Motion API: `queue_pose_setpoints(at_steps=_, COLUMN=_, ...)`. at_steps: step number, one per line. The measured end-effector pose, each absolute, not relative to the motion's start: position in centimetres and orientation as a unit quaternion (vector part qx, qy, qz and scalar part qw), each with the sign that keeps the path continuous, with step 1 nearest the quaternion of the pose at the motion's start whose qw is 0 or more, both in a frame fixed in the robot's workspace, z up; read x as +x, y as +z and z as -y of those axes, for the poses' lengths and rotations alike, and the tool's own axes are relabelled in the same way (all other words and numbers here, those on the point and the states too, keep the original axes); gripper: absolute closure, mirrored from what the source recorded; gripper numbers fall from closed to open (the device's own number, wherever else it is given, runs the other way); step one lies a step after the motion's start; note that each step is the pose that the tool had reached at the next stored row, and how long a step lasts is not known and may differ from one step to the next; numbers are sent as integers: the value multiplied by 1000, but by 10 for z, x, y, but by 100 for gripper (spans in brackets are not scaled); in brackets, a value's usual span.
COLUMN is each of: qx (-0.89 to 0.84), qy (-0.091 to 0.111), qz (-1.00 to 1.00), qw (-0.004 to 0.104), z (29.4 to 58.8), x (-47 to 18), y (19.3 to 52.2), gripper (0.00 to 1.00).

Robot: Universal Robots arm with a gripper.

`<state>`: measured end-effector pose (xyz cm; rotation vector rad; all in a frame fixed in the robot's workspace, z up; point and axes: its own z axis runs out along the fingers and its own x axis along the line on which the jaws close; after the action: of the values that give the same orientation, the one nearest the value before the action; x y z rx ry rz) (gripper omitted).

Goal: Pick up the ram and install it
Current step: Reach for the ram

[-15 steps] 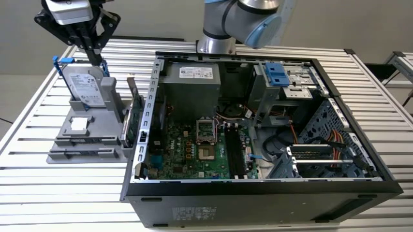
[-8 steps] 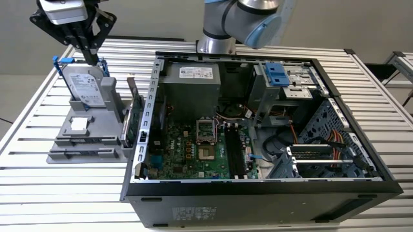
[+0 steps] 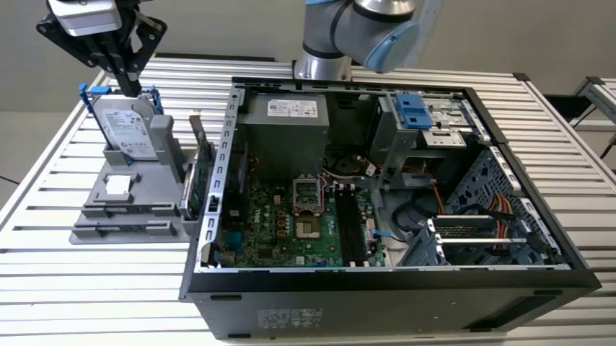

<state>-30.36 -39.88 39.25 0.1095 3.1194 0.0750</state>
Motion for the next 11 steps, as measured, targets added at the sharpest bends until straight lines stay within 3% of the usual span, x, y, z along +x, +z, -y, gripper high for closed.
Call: queue_pose_setpoints(at_steps=11, qx=35, qy=24, qz=-999, qw=7, z=399, x=-314, y=393, gripper=100)
